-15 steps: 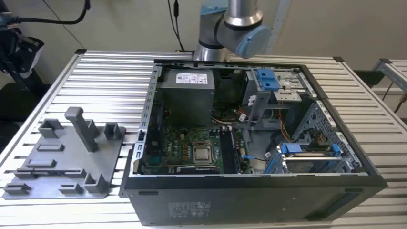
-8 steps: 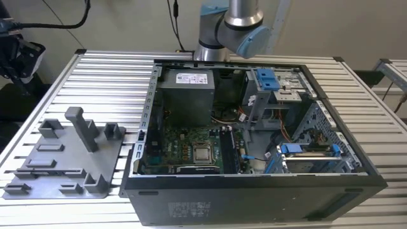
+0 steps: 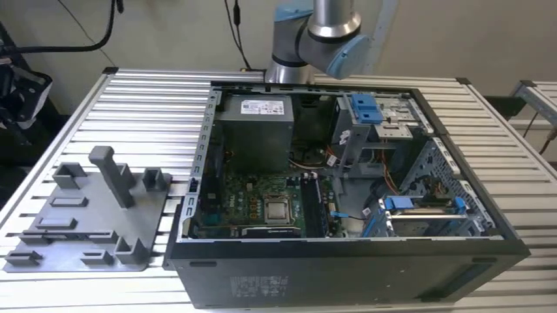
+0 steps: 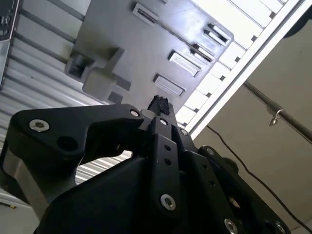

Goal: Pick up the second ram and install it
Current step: 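Reach for the second ram, then pick up the second ram and move it above second insertion slot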

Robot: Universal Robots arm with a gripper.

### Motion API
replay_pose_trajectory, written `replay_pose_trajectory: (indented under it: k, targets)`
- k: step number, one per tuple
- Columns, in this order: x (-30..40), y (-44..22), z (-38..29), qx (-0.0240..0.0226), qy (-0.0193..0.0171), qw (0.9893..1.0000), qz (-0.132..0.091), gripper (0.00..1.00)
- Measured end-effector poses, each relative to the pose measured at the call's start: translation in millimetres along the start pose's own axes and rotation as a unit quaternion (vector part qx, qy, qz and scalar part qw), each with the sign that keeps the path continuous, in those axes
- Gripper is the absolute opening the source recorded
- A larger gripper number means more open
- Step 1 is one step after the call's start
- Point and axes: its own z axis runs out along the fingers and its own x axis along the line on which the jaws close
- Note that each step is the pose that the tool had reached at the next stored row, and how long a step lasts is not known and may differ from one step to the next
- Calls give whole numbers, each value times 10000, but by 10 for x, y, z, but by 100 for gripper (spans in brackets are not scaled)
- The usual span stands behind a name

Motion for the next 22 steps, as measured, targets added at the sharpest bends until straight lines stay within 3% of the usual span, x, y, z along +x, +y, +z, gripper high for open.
replay_pose_trajectory:
  k: [4,22]
  targets:
    - [-3,-77,6,0,1,10000,0,11]
    - [-3,-93,6,0,1,10000,-65,11]
